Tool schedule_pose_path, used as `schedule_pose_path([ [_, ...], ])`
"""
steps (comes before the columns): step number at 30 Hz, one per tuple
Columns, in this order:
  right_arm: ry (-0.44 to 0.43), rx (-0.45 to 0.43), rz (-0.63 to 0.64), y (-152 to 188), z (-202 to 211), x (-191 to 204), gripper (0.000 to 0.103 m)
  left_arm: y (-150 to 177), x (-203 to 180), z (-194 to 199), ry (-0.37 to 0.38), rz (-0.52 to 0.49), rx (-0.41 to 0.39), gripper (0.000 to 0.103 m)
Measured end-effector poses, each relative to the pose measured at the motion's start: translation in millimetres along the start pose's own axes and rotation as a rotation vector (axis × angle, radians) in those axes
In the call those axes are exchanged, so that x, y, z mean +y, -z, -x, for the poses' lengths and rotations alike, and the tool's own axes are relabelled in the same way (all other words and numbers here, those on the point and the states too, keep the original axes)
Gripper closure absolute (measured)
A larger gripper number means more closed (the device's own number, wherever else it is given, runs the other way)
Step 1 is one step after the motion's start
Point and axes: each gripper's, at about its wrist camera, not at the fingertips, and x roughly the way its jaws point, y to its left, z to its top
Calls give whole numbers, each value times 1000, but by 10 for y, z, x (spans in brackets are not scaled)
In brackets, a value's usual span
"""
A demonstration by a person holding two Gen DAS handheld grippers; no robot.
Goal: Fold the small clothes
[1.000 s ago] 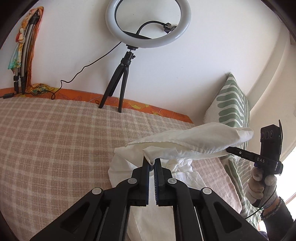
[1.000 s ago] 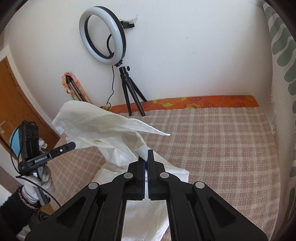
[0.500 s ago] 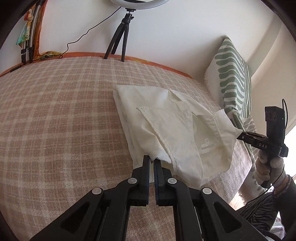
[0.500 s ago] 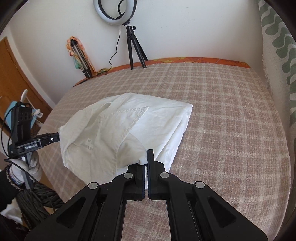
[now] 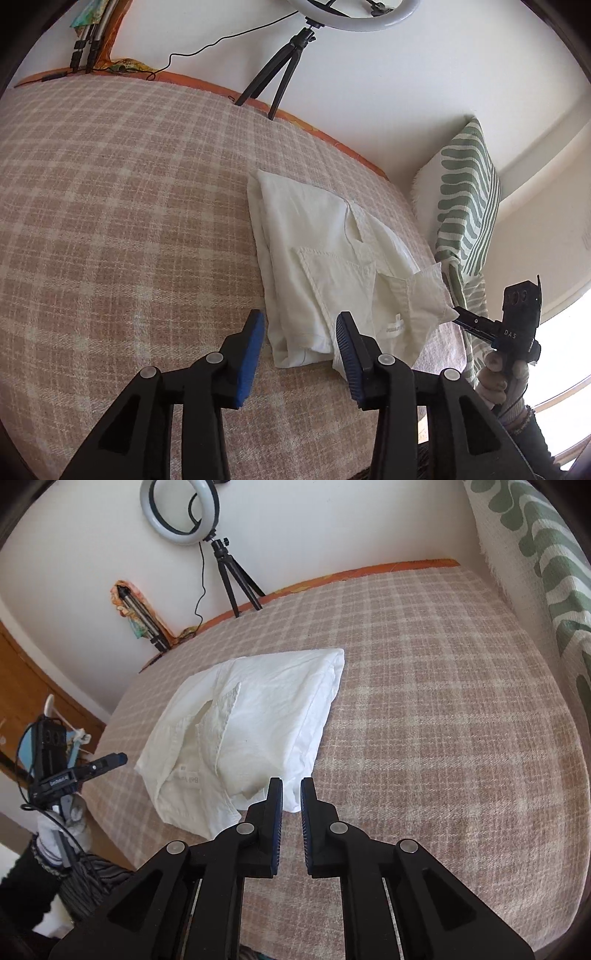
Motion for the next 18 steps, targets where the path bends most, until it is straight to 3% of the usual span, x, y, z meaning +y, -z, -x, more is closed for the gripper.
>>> schedule_pose_path([
  [1,-42,-2,-57,-7,-19,-58,72,-9,34,-49,13,27,9,63],
  [2,-83,2,-118,-12,-50,-120,71,-22,57,-98,30,56,17,64],
  [5,-200,15,-261,-9,-146,-283,71,-36,92,-228,60,103,46,70],
  [8,-251,21,-332,-1,-190,-362,71,-53,78,-298,75,117,53,74],
  [11,-320,10,-388,1,-206,-413,71,-63,13,-366,61,88,62,85],
  [13,-345,23,-400,-18,-252,-420,71,-57,-24,-397,51,62,59,93],
  [16,-297,51,-369,-57,-371,-369,71,-42,-53,-415,50,44,53,96],
  [18,-291,52,-354,-77,-424,-325,77,-42,-69,-402,53,37,48,96],
])
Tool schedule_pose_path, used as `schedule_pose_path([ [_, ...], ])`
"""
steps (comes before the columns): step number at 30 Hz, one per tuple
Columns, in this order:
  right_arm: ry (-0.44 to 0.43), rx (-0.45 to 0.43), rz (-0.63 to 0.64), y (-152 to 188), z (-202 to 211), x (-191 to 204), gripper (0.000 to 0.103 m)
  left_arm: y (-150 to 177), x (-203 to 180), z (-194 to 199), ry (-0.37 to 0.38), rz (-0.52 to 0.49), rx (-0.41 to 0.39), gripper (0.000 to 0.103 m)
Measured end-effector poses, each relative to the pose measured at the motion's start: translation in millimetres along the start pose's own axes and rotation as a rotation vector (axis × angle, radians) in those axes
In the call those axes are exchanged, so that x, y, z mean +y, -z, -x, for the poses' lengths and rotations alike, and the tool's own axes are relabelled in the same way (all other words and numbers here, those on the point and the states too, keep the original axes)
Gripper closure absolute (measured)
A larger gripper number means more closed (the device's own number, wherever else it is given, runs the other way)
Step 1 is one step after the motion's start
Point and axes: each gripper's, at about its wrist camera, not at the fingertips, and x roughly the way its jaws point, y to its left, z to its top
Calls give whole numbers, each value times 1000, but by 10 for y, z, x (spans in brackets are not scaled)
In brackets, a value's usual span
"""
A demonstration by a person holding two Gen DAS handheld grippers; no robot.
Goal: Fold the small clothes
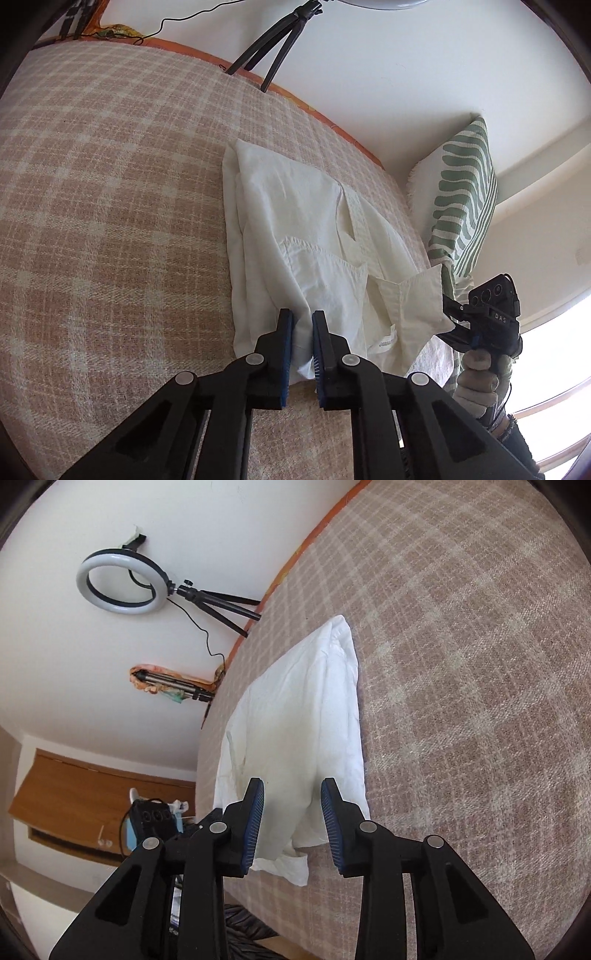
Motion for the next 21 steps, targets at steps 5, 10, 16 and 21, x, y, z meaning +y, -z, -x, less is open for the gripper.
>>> schedule_pose_path([
  [5,115,-18,221,-5,-30,393,102,-25,-89,142,49,-8,-7,100],
  [10,233,-28,422,38,25,648,102,56,-104,105,-26,-74,27,100],
  [16,406,35,403,55,-214,366,102,174,95,-12,-108,-64,59,100],
  [21,338,24,339,-39,9,358,99,148,-50,182,-138,-139,53,77],
])
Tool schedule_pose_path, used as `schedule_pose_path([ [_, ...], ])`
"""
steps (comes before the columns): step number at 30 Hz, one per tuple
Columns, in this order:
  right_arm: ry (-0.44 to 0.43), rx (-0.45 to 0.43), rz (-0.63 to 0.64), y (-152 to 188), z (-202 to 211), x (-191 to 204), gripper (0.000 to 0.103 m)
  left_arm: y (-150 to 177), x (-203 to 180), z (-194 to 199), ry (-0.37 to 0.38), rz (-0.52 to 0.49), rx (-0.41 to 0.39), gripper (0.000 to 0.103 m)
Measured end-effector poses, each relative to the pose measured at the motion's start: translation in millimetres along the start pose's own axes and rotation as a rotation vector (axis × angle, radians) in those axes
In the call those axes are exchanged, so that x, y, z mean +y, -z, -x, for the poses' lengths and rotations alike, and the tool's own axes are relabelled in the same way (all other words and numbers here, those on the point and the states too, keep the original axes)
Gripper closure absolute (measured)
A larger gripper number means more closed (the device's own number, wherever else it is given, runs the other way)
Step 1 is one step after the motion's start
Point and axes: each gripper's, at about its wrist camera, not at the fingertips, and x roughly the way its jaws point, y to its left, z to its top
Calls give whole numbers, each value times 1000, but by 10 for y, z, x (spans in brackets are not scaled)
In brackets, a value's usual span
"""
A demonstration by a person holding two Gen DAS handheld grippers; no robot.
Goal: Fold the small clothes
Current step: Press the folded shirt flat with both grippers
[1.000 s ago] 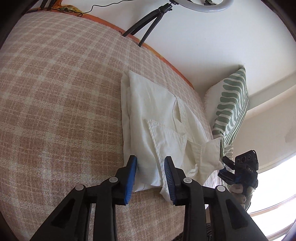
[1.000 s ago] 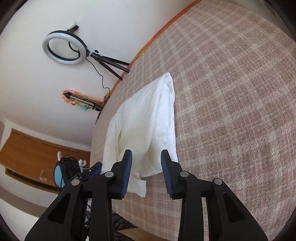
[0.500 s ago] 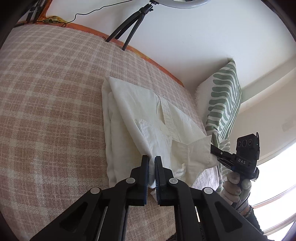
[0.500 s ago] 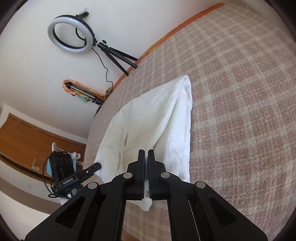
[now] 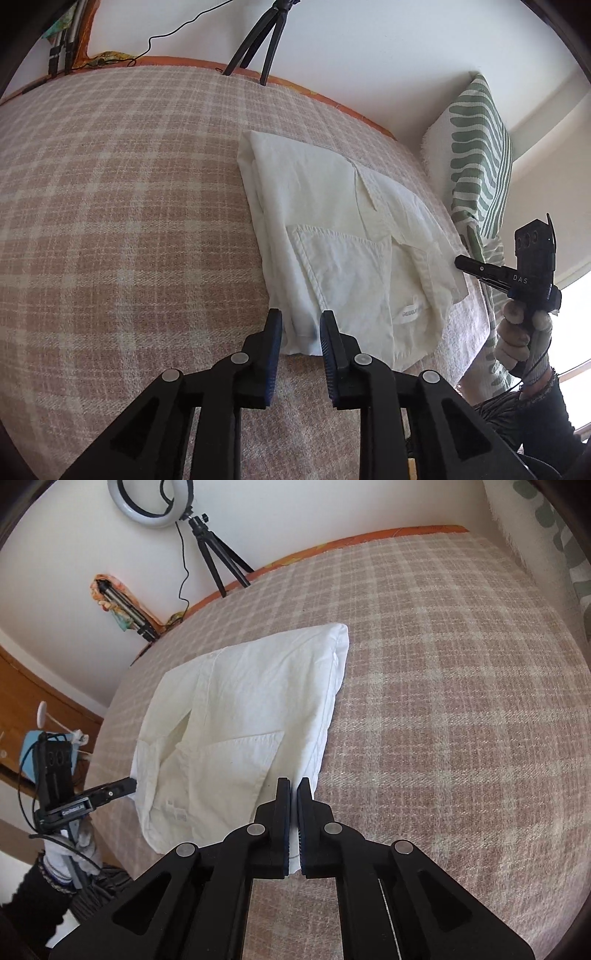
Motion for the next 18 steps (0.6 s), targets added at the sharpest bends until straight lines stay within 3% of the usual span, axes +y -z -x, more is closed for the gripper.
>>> schedule_pose_path([
  [3,-46,-87,-10,-90,226,15,97,-98,-69,132,-26,-16,-60,72],
  [7,-7,-171,78,-240,243,266,97,-363,-242,124,-73,-59,-134,69],
  [11,13,-157,154,-412,-19,516,97,-664,-395,-42,-81,-76,-163,69],
  [14,29,-131,189,-543,-266,632,97,-835,-460,-239,-59,-81,-146,69],
  [18,33,-93,232,-663,-530,744,97,-982,-474,-493,-83,-92,-123,69],
])
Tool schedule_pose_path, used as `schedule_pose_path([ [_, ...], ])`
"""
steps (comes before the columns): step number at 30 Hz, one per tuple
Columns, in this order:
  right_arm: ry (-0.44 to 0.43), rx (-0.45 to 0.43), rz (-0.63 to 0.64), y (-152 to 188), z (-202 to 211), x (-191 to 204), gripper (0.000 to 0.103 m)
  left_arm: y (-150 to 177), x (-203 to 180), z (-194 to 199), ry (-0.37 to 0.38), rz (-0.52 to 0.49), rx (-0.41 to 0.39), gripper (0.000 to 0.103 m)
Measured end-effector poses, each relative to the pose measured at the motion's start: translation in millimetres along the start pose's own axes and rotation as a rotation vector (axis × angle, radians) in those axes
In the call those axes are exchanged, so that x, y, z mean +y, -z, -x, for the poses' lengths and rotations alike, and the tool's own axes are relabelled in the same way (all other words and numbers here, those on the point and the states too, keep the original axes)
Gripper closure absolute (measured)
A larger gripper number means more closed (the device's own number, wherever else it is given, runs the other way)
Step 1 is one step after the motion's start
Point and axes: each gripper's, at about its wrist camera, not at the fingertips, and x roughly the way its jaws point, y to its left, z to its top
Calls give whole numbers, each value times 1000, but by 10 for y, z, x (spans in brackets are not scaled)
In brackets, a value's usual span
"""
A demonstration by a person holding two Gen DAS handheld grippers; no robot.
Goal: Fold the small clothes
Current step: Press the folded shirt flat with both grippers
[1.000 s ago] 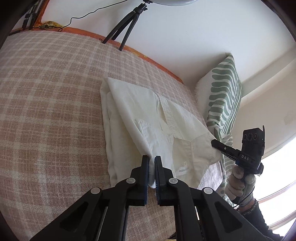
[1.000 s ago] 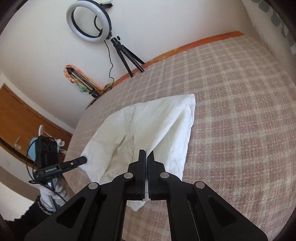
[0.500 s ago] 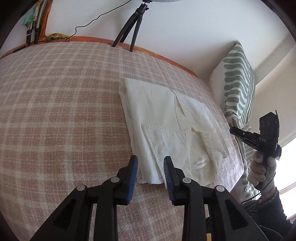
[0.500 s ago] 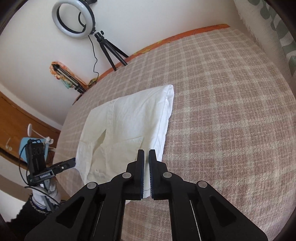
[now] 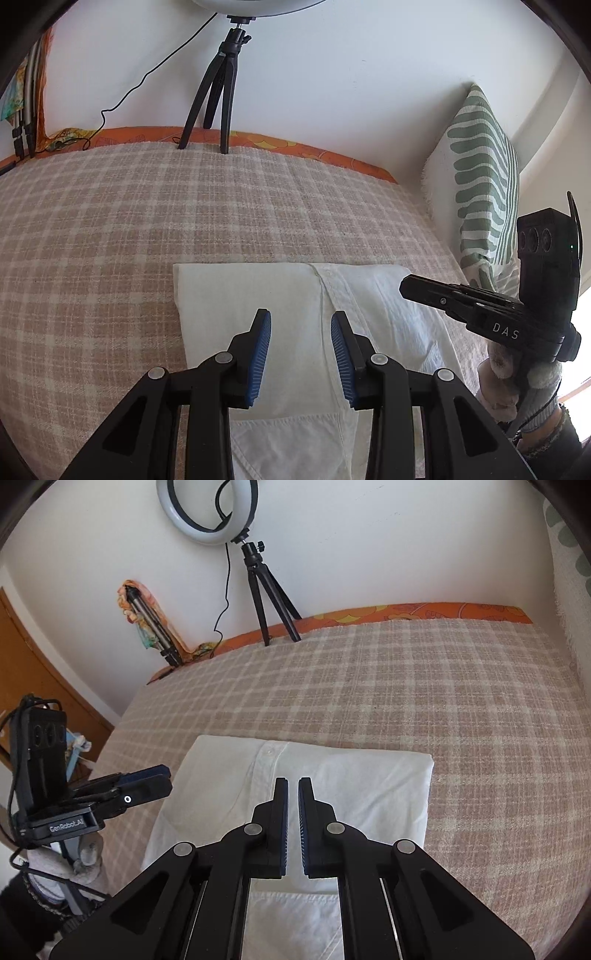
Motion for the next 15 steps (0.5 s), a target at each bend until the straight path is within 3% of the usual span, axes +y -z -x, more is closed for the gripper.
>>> schedule_pose_path([
  [6,81,74,83,-31,-363,80,97,11,186,-357,-40,37,65,70],
  [9,98,114,78,2,-497,4,97,69,170,-429,-60,10,72,71],
  [15,116,152,74,42,-616,-66,101,84,232,-397,-26,34,68,70],
])
